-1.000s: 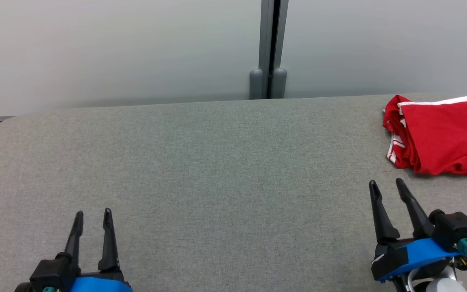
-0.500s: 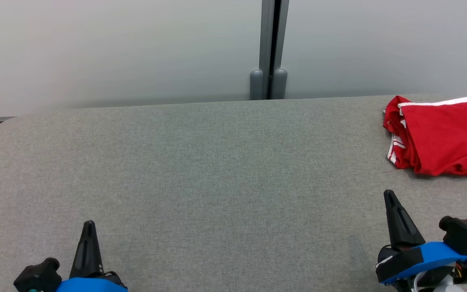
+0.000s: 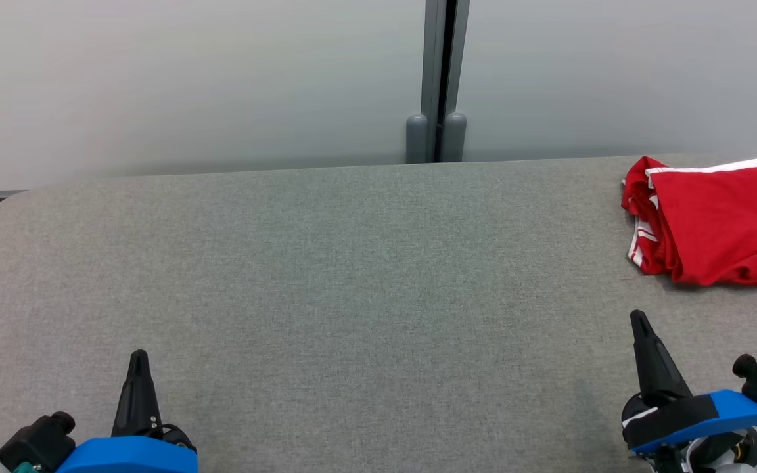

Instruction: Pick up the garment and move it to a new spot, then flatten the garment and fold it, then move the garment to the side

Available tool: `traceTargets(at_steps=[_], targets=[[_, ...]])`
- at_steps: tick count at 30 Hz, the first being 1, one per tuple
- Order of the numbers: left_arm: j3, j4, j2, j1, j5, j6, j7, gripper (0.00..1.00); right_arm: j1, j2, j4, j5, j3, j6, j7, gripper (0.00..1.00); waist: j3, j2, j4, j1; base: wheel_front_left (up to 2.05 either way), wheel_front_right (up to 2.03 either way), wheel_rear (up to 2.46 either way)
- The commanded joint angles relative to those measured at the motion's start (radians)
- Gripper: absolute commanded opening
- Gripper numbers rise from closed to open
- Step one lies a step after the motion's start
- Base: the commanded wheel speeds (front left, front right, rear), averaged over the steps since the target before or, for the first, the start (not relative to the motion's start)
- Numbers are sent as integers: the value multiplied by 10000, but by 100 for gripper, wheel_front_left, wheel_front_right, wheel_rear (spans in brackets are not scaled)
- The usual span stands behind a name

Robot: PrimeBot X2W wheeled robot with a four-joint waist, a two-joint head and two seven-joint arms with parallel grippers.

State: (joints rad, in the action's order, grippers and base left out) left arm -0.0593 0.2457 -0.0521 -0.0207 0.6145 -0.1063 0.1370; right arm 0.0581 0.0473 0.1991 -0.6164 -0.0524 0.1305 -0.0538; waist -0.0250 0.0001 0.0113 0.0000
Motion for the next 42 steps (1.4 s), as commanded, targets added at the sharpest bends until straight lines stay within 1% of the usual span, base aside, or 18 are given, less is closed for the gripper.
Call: traceTargets(at_steps=[1,2,7,8,20,42], targets=[[-96,-157,-15,322,443,-30,-89,0,253,33,-110,-459,-60,1,65,0,4,-1,-2,0,0,0,0],[-96,-157,-15,322,443,-30,-89,0,253,33,-110,-459,-60,1,65,0,4,-1,-2,0,0,0,0],[-131,-150,-13,415,1180,-51,-278,0,283,34,-70,-1191,-103,1,189,0,15,-1,-8,0,0,0,0],[-143,-147,-12,448,1467,-59,-347,0,295,35,-54,-1476,-120,2,239,0,19,-1,-10,0,0,0,0],[-213,-127,-7,622,3046,-101,-753,0,352,37,40,-3052,-216,2,507,0,46,-1,-24,0,0,0,0],[-354,-91,3,892,5505,-164,-1386,0,442,41,187,-5504,-368,3,933,0,95,-1,-49,0,0,0,0]])
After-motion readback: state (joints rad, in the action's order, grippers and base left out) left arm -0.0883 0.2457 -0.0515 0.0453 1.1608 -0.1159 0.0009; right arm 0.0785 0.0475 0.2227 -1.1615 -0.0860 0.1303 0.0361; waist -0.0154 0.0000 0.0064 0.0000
